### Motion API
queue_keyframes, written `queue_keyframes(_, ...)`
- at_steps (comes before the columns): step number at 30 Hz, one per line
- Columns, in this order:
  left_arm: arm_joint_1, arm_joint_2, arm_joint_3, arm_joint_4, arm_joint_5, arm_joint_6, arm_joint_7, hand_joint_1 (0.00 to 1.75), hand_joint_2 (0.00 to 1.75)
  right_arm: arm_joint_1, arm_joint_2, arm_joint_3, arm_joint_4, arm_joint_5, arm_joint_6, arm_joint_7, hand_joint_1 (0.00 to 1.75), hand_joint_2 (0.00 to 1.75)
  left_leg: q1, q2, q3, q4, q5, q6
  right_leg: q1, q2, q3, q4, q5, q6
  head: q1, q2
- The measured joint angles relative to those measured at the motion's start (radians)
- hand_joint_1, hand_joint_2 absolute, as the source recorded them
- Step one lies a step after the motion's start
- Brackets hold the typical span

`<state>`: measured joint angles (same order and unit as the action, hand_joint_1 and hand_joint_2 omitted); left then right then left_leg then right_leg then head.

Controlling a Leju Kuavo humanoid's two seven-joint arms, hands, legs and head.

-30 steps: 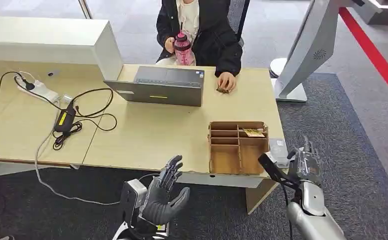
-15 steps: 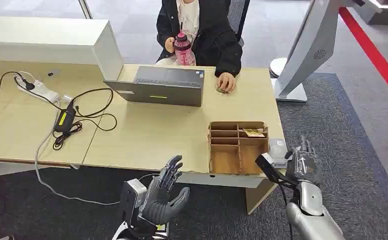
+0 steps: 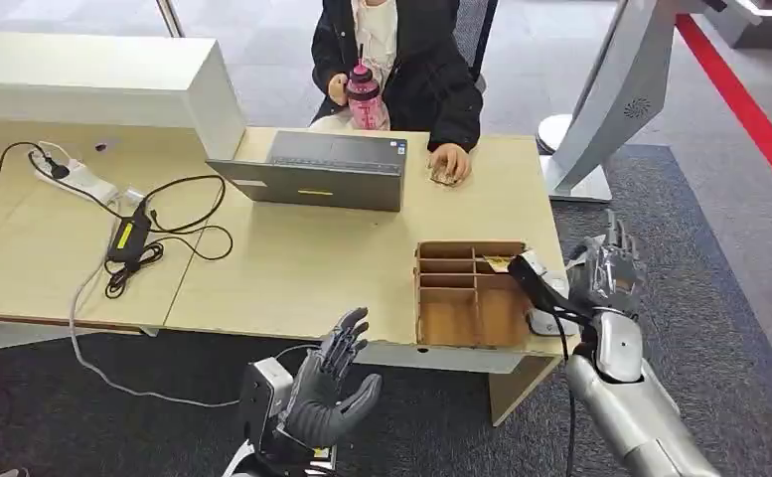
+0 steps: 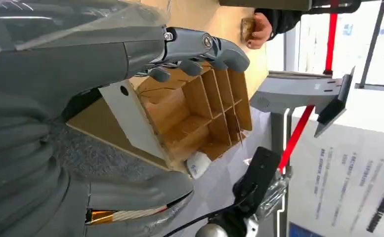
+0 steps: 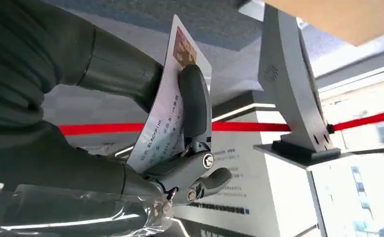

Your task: Pass the card to the sensor for recognition and then transmit it.

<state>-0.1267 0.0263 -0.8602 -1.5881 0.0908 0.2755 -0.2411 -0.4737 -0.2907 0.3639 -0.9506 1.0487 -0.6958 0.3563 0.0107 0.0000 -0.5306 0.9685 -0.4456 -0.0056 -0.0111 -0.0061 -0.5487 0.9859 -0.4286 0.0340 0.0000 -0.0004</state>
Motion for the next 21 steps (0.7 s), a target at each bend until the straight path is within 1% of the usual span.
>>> queue_keyframes(5, -0.008, 0.0, -0.005, 0.0, -0.002, -0.019, -0.001, 0.0, 1.75, -0.052, -0.005, 0.019, -0.038, 0.031, 0.039, -0.004, 1.75, 1.75, 0.0, 0.0, 0.0, 0.0, 0.0, 0.0, 0.0, 0.0, 0.0, 0.0, 0.0, 0.0, 0.0, 0.0)
queue_keyframes(11, -0.034, -0.008, -0.017, 0.008, 0.004, -0.045, -0.001, 0.0, 1.75, -0.14, 0.002, 0.064, -0.064, 0.059, 0.1, -0.055, 1.75, 1.75, 0.0, 0.0, -0.001, 0.0, 0.0, 0.0, 0.0, 0.0, 0.0, 0.0, 0.0, 0.0, 0.0, 0.0)
queue_keyframes(16, -0.051, -0.023, -0.026, 0.025, 0.014, -0.079, -0.011, 0.0, 1.75, -0.213, 0.028, 0.115, -0.057, 0.074, 0.149, -0.097, 1.75, 1.75, 0.0, 0.0, -0.001, 0.0, 0.001, 0.0, 0.0, 0.0, -0.001, 0.001, 0.0, 0.0, 0.0, 0.0)
queue_keyframes(21, -0.073, -0.038, -0.034, 0.042, 0.021, -0.121, -0.017, 0.0, 1.75, -0.306, 0.085, 0.169, -0.004, 0.026, 0.182, -0.14, 1.75, 1.75, 0.0, 0.0, -0.001, 0.0, 0.001, 0.0, 0.0, 0.0, -0.001, 0.001, 0.0, 0.0, 0.0, 0.0)
